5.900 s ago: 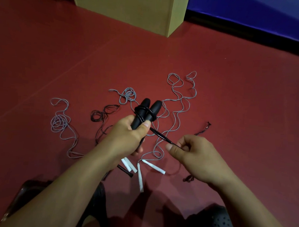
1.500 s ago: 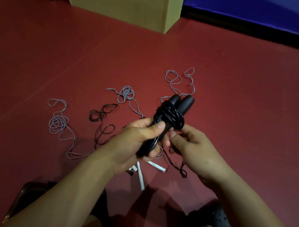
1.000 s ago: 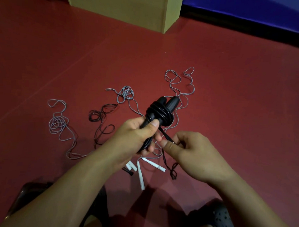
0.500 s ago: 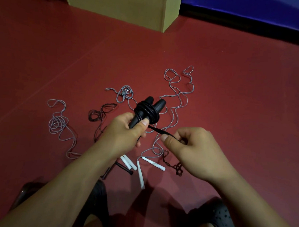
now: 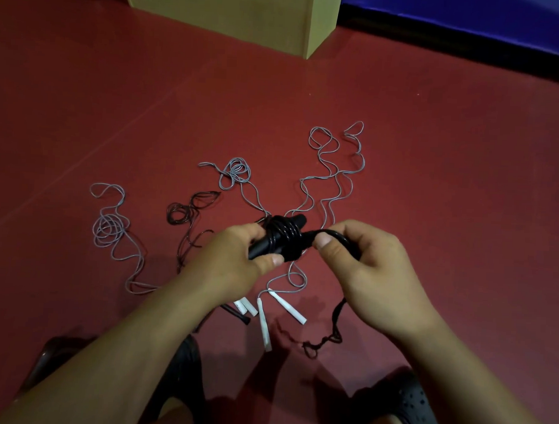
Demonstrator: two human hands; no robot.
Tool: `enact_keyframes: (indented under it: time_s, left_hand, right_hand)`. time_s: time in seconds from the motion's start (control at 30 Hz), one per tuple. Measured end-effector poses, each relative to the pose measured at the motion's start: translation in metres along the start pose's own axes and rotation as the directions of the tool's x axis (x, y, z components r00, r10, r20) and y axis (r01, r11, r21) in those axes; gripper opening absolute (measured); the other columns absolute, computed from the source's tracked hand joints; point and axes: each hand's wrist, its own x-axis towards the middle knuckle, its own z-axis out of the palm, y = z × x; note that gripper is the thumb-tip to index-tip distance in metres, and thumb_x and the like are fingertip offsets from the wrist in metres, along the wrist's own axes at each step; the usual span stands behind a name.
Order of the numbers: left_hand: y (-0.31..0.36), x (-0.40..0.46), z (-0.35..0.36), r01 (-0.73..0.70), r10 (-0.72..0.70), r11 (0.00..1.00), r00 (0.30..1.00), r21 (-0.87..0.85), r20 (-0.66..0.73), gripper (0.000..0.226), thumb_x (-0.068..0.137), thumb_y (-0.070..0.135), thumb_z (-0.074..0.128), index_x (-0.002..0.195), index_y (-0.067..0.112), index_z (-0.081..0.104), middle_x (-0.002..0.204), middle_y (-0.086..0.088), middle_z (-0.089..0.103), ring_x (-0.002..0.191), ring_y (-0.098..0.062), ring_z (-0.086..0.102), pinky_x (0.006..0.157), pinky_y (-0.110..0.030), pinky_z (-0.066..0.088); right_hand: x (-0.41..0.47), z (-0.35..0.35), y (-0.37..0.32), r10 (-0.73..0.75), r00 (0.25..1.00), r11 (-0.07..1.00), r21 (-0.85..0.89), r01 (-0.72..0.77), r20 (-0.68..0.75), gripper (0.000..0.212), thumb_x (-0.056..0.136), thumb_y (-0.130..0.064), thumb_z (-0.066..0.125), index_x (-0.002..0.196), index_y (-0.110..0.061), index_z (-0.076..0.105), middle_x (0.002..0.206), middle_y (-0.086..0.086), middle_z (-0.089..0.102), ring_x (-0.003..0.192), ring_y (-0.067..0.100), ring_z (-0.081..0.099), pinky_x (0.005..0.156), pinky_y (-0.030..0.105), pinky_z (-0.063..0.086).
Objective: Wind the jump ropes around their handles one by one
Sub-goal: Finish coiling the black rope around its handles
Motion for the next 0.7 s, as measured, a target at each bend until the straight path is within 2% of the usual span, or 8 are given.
enact_keyframes:
  time_s: [0.07,0.13,0.2,0.3,0.4,0.5,0.6,0.7]
  left_hand:
    - [0.0,0.0,0.001,-0.014,0.014,1.0,0.998,-0.001,0.069,0.013,0.086,0.033,0.073,0.088,0.025,0.063,0.07,-0.001,0.061,0.057,-0.012,0.052,0.059,-0.03,0.043]
    - [-0.002,0.0,0.001,-0.008,0.013,0.999,0.991,-0.038,0.136,0.012,0.085,0.034,0.075,0.09,0.027,0.066,0.079,-0.008,0.069,0.06,-0.014,0.057,0.066,-0.037,0.052]
    - [-0.004,-0.001,0.002,-0.008,0.026,0.996,0.978,-0.088,0.209,0.013,0.082,0.035,0.077,0.089,0.028,0.068,0.083,-0.01,0.07,0.061,-0.013,0.058,0.072,-0.042,0.057]
    - [-0.004,-0.003,0.002,-0.021,0.047,0.996,0.955,-0.09,0.293,0.021,0.077,0.04,0.078,0.087,0.025,0.068,0.084,-0.011,0.07,0.062,-0.017,0.063,0.073,-0.05,0.057]
    - [-0.001,-0.005,0.002,-0.038,0.074,0.994,0.928,-0.107,0.364,0.013,0.081,0.033,0.079,0.087,0.026,0.07,0.083,-0.007,0.072,0.061,-0.014,0.065,0.071,-0.043,0.058]
    - [0.005,-0.008,0.002,-0.058,0.124,0.986,0.885,-0.159,0.449,0.008,0.081,0.031,0.079,0.087,0.03,0.073,0.081,-0.004,0.073,0.065,-0.014,0.064,0.074,-0.048,0.058]
    - [0.009,-0.01,0.0,-0.059,0.169,0.971,0.854,-0.23,0.493,0.014,0.08,0.033,0.078,0.092,0.027,0.076,0.078,-0.004,0.07,0.067,-0.016,0.061,0.072,-0.049,0.056]
    - [0.014,-0.013,-0.005,-0.047,0.241,0.93,0.828,-0.365,0.506,0.014,0.08,0.03,0.076,0.092,0.023,0.077,0.08,-0.011,0.069,0.066,-0.017,0.057,0.067,-0.042,0.047]
  right_hand:
    - [0.001,0.002,0.002,-0.018,1.0,1.0,-0.004,0.018,-0.002,0.018,0.095,-0.025,0.06,0.079,-0.018,0.068,0.057,-0.006,0.056,0.053,0.011,0.047,0.051,0.025,0.04]
    - [0.002,0.002,0.002,-0.022,1.0,1.0,0.002,0.022,0.002,0.018,0.095,-0.025,0.06,0.08,-0.018,0.068,0.068,0.002,0.067,0.065,0.02,0.061,0.063,0.037,0.049]
    - [0.003,0.002,0.001,-0.014,1.0,1.0,-0.005,0.014,0.021,0.018,0.095,-0.024,0.06,0.081,-0.018,0.069,0.071,0.002,0.07,0.07,0.019,0.067,0.068,0.041,0.052]
    - [0.004,0.002,0.003,-0.003,1.0,0.999,-0.054,0.004,0.015,0.019,0.094,-0.026,0.061,0.08,-0.019,0.07,0.071,0.003,0.07,0.07,0.021,0.068,0.066,0.045,0.055]
    - [0.006,-0.002,0.007,0.013,0.999,0.993,-0.118,-0.017,-0.04,0.016,0.092,-0.03,0.064,0.079,-0.021,0.07,0.07,-0.001,0.069,0.069,0.019,0.067,0.065,0.042,0.055]
    - [0.008,-0.008,0.008,0.043,0.995,0.985,-0.163,-0.059,-0.095,0.008,0.086,-0.03,0.071,0.081,-0.025,0.073,0.07,-0.007,0.07,0.064,0.01,0.068,0.067,0.037,0.056]
    - [0.009,-0.012,0.008,0.091,0.99,0.992,-0.08,-0.1,-0.106,0.006,0.083,-0.028,0.076,0.082,-0.023,0.073,0.071,-0.003,0.071,0.062,0.012,0.07,0.066,0.043,0.06]
    - [0.013,-0.019,0.007,0.16,0.984,0.984,0.087,-0.153,-0.084,0.015,0.077,-0.026,0.081,0.084,-0.017,0.072,0.069,-0.003,0.069,0.059,0.009,0.064,0.058,0.032,0.057]
